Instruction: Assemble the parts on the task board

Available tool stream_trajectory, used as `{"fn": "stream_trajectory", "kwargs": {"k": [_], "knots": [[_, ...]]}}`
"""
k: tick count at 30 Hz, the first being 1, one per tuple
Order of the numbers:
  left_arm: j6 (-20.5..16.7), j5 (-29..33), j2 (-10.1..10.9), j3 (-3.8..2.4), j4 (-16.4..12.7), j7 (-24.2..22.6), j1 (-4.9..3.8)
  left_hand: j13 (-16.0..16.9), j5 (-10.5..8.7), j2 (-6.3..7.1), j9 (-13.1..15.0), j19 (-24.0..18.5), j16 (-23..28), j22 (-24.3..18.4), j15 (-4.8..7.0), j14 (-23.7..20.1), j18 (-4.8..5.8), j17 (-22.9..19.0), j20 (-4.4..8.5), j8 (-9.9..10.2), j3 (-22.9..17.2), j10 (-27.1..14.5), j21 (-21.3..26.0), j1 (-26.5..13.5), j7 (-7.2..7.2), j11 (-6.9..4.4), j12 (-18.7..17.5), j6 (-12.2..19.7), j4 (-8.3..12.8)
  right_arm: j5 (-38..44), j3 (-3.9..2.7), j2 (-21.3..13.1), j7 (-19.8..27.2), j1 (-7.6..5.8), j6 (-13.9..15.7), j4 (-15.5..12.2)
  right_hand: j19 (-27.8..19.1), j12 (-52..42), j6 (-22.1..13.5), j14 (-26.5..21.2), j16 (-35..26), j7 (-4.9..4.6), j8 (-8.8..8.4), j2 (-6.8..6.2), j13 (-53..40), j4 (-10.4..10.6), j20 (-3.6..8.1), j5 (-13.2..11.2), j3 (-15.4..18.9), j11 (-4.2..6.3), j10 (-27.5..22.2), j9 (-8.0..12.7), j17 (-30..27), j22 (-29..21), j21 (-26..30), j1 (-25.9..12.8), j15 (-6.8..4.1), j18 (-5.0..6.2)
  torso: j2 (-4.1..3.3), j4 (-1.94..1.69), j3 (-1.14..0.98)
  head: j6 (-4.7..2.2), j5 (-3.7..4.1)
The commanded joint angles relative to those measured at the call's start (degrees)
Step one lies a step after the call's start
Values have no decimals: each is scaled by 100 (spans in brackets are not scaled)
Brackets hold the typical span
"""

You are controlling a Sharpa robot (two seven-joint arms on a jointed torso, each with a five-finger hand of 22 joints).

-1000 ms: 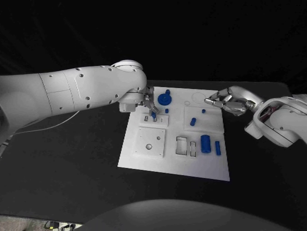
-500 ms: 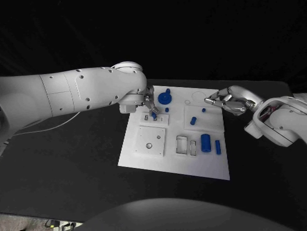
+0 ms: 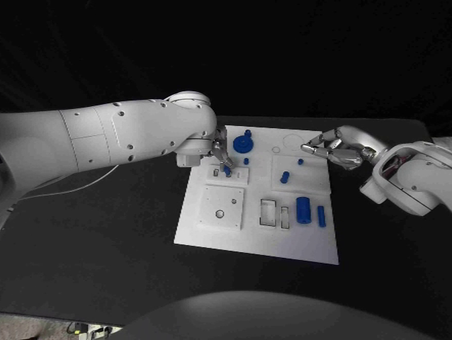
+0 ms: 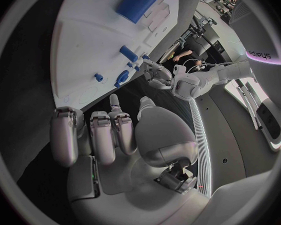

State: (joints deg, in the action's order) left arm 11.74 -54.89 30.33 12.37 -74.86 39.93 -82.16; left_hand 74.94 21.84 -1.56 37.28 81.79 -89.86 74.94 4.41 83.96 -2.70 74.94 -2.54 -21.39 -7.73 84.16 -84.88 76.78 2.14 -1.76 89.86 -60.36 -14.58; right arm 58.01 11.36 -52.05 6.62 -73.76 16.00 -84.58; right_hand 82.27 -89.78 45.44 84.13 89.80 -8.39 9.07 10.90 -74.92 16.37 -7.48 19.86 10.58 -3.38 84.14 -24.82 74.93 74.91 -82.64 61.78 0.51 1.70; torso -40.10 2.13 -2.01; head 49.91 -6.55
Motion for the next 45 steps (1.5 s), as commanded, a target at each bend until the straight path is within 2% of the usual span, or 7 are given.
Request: {"fn": "stream_trajectory", "kwargs": {"k": [1, 15, 45], "knots": [[53, -50, -14, -1, 6, 55, 14, 1506, 28, 33, 9, -25, -14, 694, -56, 604, 21, 1506, -7, 17, -36, 584, 23, 15, -32, 22, 14, 10, -5, 7, 1, 9, 36, 5, -67, 0, -31, -22, 1, 587, 20, 8, -37, 7, -1508, 1, 9, 24, 40, -41, 586, 9, 1507, 1174, 24, 55, 43, 81, -2, 1, -1, 2, 2], [34, -117, -22, -1, 39, 29, 88, 1506, 16, 75, 27, -40, -14, 683, -62, 604, 17, 1506, -14, 49, -149, 584, 40, -7, -22, 30, 14, 22, 1, 7, 1, -2, 44, 8, -61, -1, -35, -22, 0, 587, 20, 8, -38, 1, -1508, -4, 9, 34, 44, -40, 586, 11, 1507, 1173, 29, 80, 43, 82, -1, -1, 4, 9, 9], [70, -154, -20, -1, -12, 11, 119, 1506, -14, 133, 56, -43, -14, 684, -67, 604, 15, 1506, -20, 70, -288, 584, 51, -17, -23, 32, 14, 8, 38, 7, 1, 2, 32, 13, -68, 6, -49, -22, -4, 587, 20, 7, -43, -6, -1508, -11, 10, 51, 47, -41, 586, 16, 1507, 1167, 46, 131, 42, 86, 1, 1, 1, 9, -15]]}}
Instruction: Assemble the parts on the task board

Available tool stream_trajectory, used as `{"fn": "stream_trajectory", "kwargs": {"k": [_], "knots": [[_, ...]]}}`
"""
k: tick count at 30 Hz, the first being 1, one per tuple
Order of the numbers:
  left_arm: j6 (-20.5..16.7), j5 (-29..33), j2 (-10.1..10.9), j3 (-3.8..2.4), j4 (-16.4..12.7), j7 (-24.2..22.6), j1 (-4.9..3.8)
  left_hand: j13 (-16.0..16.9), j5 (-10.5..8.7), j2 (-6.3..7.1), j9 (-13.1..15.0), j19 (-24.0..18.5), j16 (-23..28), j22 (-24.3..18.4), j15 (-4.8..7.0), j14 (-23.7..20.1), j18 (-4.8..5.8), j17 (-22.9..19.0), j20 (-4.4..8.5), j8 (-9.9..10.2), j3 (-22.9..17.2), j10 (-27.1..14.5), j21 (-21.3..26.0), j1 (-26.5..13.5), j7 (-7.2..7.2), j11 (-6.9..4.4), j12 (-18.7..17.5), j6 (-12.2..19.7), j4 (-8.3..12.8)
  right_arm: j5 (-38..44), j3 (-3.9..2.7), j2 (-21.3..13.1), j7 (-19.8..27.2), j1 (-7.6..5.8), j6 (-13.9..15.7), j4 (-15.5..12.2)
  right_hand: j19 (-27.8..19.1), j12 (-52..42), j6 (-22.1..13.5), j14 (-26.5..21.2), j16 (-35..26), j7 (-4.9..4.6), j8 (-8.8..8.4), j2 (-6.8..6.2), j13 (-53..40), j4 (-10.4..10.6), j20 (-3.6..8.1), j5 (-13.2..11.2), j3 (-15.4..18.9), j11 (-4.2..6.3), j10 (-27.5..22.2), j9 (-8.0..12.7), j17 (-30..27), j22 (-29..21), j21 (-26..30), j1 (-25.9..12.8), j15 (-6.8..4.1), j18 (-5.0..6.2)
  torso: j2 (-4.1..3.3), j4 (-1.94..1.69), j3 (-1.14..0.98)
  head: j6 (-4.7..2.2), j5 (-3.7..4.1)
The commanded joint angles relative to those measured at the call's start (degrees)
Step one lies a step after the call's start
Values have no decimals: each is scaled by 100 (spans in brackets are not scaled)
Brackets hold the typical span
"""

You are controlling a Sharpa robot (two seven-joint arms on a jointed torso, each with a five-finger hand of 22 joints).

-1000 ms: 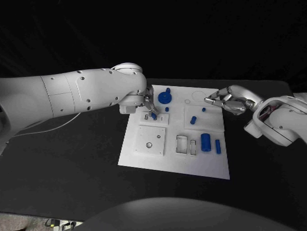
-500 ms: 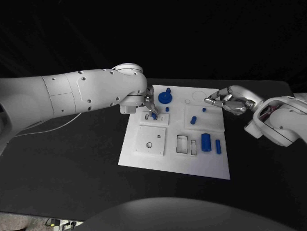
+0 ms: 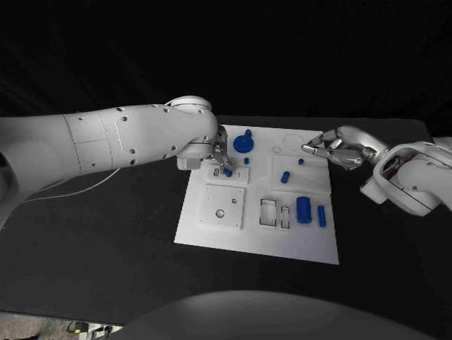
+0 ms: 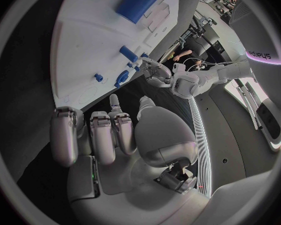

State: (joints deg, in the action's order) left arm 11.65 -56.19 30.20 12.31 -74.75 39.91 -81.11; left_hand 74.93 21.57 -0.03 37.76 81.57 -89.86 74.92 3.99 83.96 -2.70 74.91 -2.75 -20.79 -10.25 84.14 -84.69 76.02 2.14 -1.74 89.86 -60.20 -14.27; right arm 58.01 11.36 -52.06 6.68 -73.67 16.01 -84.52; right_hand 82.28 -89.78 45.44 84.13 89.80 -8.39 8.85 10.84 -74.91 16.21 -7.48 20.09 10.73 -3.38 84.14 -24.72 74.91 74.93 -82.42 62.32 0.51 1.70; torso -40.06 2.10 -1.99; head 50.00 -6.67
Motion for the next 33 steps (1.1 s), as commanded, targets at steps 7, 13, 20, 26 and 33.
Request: {"fn": "stream_trajectory", "kwargs": {"k": [7, 13, 20, 26, 33], "knots": [[60, -24, -4, 5, -24, 17, 16, 1507, -10, 5, 17, -27, -14, 682, -25, 604, 13, 1509, 0, 23, -85, 586, 39, 47, -17, 31, 14, -3, 19, 7, 1, 1, 32, 6, -57, 1, -55, -22, -5, 587, 20, 7, -22, -1, -1509, 2, 10, 32, 33, -41, 586, 7, 1509, 1162, 29, 89, 42, 88, -3, 4, 2, 0, 1], [91, -24, -17, 5, -20, 18, 17, 1507, -477, 44, 56, -48, -14, 670, -39, 604, 8, 1509, -15, 79, -189, 586, 69, -129, 1, 48, 14, -2, -17, 7, 1, -4, 33, 8, -60, 3, -53, -22, -6, 587, 20, 7, -23, -2, -1509, 2, 10, 33, 33, -41, 586, 7, 1509, 1163, 28, 93, 42, 88, -2, 4, 0, 0, -3], [127, -23, -52, 6, 13, 17, 28, 1507, -1143, 50, 98, -50, -14, 675, -62, 604, 5, 1509, -34, 136, -76, 586, 90, -479, 28, 74, 14, -38, -168, 7, 1, -2, 33, 10, -67, 6, -52, -22, -7, 587, 20, 7, -23, -3, -1509, 2, 10, 33, 34, -40, 586, 8, 1509, 1163, 27, 96, 42, 87, -2, 7, 1, 0, -8], [143, -18, -84, 6, 58, 21, 63, 1507, -1269, 38, 113, -55, -14, 674, -69, 604, 2, 1509, -40, 158, -27, 586, 100, -557, 35, 82, 14, -43, -182, 7, 1, -5, 28, 13, -74, 4, -54, -22, -8, 587, 20, 7, -23, -3, -1509, 2, 10, 34, 34, -40, 586, 8, 1509, 1162, 29, 98, 42, 88, -4, 5, 3, 0, 11], [163, -16, -106, 6, 105, 54, 103, 1507, -1280, 35, 115, -58, -14, 671, -69, 604, 1, 1509, -41, 160, -24, 586, 103, -561, 34, 82, 14, -45, -181, 7, 1, -20, 17, 16, -87, -1, -54, -22, -8, 587, 20, 7, -24, -4, -1509, 1, 10, 34, 34, -40, 586, 9, 1509, 1162, 30, 102, 42, 88, -3, 3, 0, 0, 13]]}}
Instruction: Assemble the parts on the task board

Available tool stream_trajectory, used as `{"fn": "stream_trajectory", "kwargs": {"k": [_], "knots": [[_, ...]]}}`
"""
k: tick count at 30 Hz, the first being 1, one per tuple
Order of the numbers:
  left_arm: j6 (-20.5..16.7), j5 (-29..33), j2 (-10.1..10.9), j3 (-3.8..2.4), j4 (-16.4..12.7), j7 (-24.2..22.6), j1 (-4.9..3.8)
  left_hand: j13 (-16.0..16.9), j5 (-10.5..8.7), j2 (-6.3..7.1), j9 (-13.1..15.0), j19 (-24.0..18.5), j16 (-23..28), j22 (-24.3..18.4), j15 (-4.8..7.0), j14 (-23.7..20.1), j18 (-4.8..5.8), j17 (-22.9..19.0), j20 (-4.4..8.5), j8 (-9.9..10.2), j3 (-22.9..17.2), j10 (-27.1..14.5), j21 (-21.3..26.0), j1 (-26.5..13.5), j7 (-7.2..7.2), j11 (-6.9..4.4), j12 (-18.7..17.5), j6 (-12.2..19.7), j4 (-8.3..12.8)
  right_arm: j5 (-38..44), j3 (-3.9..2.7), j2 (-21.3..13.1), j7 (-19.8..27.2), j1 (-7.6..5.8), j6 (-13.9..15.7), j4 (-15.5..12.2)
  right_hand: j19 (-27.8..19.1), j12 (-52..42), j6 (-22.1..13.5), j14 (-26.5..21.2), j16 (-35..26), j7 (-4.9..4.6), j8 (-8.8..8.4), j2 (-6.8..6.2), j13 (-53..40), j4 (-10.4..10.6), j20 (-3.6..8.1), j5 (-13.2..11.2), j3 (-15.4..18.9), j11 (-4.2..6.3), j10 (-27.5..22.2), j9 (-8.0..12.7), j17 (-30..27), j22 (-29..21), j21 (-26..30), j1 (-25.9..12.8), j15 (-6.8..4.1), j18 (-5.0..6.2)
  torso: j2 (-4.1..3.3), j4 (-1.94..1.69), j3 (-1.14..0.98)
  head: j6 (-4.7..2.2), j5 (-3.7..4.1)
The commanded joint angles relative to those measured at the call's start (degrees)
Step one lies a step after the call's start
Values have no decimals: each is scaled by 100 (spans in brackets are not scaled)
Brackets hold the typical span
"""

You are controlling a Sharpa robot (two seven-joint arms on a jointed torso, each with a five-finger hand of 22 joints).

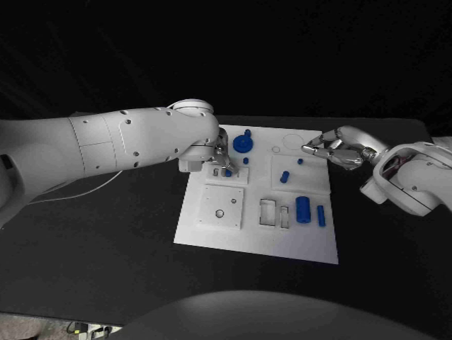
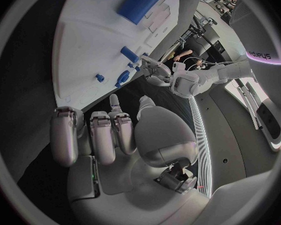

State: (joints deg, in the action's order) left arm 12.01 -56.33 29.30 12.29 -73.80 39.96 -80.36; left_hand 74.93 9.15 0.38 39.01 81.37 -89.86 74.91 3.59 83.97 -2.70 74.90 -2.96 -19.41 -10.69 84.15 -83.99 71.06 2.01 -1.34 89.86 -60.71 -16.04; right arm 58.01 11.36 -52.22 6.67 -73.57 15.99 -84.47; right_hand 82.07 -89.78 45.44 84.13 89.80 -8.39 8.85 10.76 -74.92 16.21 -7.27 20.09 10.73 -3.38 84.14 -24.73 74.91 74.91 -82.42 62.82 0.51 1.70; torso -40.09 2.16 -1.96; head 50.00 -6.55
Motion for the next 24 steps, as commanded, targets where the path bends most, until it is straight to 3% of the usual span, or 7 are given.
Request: {"fn": "stream_trajectory", "kwargs": {"k": [1, 12, 19, 24], "knots": [[128, -1, -17, 9, 15, 59, 31, 1507, -43, -8, -10, -45, -14, 666, -29, 603, -1, 1510, -21, 22, 20, 585, 38, -63, 47, 42, 14, 7, -1, 7, 1, -6, 17, 6, -87, -6, -34, -22, -8, 587, 20, 8, -24, 5, -1508, 1, -11, 35, 34, -40, 586, 9, 1509, 1164, 30, 52, 42, 88, 1, -4, -3, 0, 1], [83, -28, -11, 9, 49, 85, 42, 1507, -150, -39, 10, -51, -14, 662, -36, 603, -3, 1510, -28, 53, 67, 585, 51, -138, 70, 56, 14, 54, -11, 7, 1, -5, 7, 12, -109, -3, -35, -22, -9, 587, 20, 8, -25, 6, -1508, 4, -11, 35, 36, -40, 586, 10, 1509, 1164, 32, 58, 41, 88, 1, -4, 0, 0, -9], [-46, -32, -7, 9, 46, 55, 43, 1507, -555, -157, 215, -32, -14, 688, -113, 603, 0, 1510, -93, -7, 457, 585, 64, -818, 174, 144, 14, 352, -47, 7, 1, -4, 8, 17, -105, 0, -36, -22, -9, 587, 20, 8, -25, 7, -1508, 5, -11, 35, 36, -39, 586, 10, 1509, 1163, 33, 59, 41, 88, 3, -3, -2, 0, -17], [-153, -37, 12, 9, 39, 17, 43, 1507, -600, -196, 323, -14, -14, 709, -124, 603, 3, 1510, -114, -77, 608, 585, 62, -1008, 192, 162, 14, 462, -51, 7, 1, -7, 13, 19, -97, 2, -36, -22, -9, 587, 20, 8, -25, 7, -1508, 5, -11, 35, 36, -39, 586, 10, 1509, 1163, 33, 59, 41, 88, 1, -3, -3, 0, -14]]}}
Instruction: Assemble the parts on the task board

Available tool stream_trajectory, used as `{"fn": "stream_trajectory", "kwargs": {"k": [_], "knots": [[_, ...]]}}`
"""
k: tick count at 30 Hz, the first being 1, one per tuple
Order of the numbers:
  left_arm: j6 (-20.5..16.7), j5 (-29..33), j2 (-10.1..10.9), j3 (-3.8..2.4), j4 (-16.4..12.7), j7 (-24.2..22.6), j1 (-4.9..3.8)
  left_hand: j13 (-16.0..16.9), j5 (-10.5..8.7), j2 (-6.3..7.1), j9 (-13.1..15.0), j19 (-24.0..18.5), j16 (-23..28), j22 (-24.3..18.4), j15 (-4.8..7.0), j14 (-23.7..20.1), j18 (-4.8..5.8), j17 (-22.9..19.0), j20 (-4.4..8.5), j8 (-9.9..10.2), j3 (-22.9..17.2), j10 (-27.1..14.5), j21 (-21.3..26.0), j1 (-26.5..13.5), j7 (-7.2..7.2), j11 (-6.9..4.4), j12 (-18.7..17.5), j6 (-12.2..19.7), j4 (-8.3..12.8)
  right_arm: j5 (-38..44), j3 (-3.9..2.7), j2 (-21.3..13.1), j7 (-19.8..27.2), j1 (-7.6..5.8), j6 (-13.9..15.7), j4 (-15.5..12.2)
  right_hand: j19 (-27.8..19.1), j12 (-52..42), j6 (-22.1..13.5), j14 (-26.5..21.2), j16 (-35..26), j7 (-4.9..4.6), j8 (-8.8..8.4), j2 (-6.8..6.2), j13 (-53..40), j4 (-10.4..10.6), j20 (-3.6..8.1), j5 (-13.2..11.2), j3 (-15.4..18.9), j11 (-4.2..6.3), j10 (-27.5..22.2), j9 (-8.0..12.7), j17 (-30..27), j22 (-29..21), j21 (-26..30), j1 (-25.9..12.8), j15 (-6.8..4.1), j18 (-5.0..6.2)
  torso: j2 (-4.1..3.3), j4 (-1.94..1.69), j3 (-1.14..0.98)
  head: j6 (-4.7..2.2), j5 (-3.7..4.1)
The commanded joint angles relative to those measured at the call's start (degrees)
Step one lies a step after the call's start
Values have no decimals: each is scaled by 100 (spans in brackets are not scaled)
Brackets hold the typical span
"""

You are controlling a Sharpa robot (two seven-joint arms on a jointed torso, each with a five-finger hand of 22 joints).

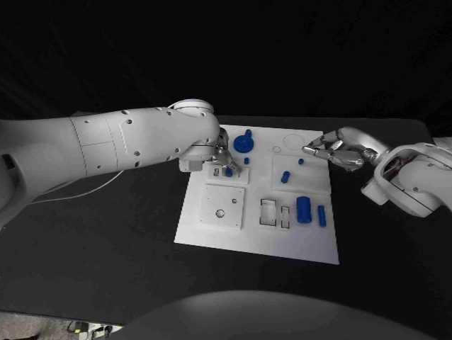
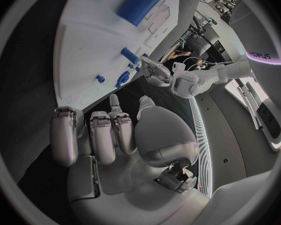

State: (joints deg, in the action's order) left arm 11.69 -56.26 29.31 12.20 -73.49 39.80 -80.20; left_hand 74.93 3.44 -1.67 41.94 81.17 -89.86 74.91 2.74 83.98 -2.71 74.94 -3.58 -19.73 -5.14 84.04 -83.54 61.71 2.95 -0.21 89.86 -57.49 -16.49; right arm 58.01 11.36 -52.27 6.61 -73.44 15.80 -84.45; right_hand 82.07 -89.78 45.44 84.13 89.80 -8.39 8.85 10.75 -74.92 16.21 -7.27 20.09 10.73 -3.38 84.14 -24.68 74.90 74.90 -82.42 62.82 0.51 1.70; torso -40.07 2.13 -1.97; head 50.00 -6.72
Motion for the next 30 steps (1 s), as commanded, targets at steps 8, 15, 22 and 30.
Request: {"fn": "stream_trajectory", "kwargs": {"k": [8, 15, 22, 30], "knots": [[-246, -67, 65, 17, -28, -33, 27, 1507, -68, 73, 239, 21, -14, 737, -46, 602, 6, 1506, -58, -233, 409, 596, 20, -410, 105, 54, 14, 265, -20, 7, 1, -14, 26, 6, -60, -1, -34, -22, -8, 587, 20, 8, -25, 9, -1508, 11, -10, 34, 39, -39, 586, 6, 1510, 1165, 32, 59, 41, 88, -3, -3, -1, 0, 27], [-494, -119, 135, 14, -101, -182, 26, 1507, -70, 85, 330, 47, -14, 767, -40, 602, 13, 1506, -54, -321, 559, 596, 4, -519, 99, 49, 14, 300, -21, 7, 1, -27, 32, 6, -39, -7, -35, -22, -7, 587, 20, 7, -25, 11, -1508, 18, -10, 32, 42, -39, 586, 7, 1510, 1165, 33, 57, 41, 88, -4, 0, -1, 0, 32], [-650, -166, 255, 7, -223, -271, 7, 1507, -69, 90, 402, 74, -14, 795, -32, 602, 20, 1506, -47, -405, 631, 596, -15, -530, 85, 38, 14, 297, -15, 7, 1, -43, 36, 6, -26, -13, -36, -22, -5, 587, 20, 7, -26, 30, -1508, 49, -9, 21, 73, -38, 586, 10, 1510, 1164, 38, 21, 40, 89, -1, 1, -6, 0, 40], [-784, -176, 469, -8, -451, -395, -37, 1507, -49, 26, 486, 90, -14, 810, -26, 602, 23, 1506, -43, -501, 618, 596, -20, -352, 71, 28, 14, 333, 12, 7, 1, -68, 59, 5, 9, -31, -36, -22, -4, 587, 20, 8, -27, 50, -1508, 56, -8, 9, 104, -37, 586, 14, 1510, 1164, 41, -23, 39, 89, -7, 2, -1, 0, 63]]}}
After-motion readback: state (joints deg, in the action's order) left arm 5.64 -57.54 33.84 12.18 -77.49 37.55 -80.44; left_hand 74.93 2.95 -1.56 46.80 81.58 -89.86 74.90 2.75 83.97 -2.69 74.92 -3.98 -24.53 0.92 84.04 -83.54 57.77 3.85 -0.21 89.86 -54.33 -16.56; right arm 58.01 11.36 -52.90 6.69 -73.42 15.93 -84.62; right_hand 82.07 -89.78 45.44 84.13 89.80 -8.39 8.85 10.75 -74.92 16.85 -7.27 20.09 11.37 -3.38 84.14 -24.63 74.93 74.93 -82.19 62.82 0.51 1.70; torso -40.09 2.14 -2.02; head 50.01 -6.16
